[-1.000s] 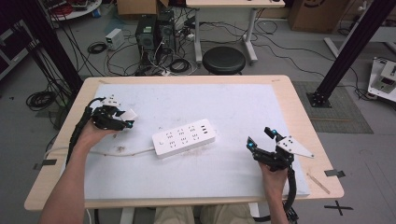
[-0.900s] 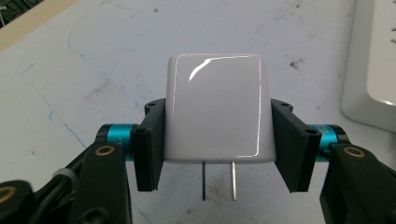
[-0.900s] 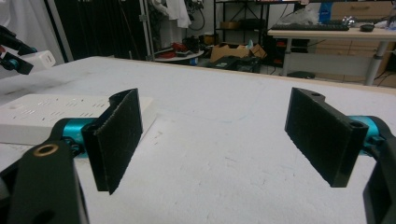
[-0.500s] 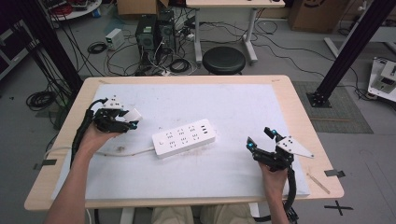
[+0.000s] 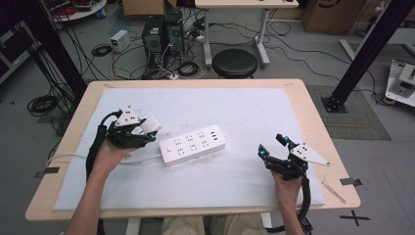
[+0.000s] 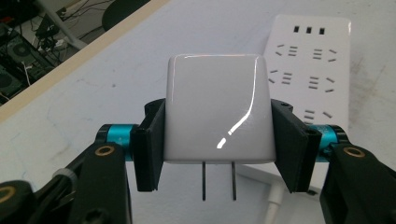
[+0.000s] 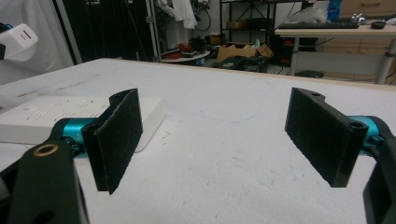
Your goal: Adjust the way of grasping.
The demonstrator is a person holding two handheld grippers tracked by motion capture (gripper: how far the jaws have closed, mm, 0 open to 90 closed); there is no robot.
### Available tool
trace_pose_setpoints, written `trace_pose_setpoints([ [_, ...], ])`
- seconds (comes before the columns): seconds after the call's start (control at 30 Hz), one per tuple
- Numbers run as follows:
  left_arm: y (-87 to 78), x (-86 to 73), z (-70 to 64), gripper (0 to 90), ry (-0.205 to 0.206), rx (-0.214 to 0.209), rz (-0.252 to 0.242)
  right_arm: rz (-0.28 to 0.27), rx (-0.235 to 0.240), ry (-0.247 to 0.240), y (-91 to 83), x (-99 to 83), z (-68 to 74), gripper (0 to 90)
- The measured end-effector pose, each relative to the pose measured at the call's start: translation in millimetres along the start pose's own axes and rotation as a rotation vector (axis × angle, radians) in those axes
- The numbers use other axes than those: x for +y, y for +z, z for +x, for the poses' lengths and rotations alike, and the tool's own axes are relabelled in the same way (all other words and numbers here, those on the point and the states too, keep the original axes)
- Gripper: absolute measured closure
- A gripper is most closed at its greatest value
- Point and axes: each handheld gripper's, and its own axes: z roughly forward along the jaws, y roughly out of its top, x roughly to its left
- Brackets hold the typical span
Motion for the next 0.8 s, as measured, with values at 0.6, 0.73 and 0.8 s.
trace_pose_setpoints([
  [0.6, 24.7, -1.8, -87.3, 42.4, 0.103, 0.104, -0.117, 0.078, 0.117, 0.03, 13.1, 12.8, 6.5, 19.5],
  [0.73, 31.3, 3.6, -100.3, 42.4, 0.152, 0.132, -0.128, 0.081, 0.137, 0.022, 14.9, 17.7, 7.7, 19.5],
  [0.8, 33.5, 5.5, -104.3, 42.4, 0.173, 0.142, -0.129, 0.091, 0.17, 0.022, 17.4, 25.5, 10.3, 19.9],
])
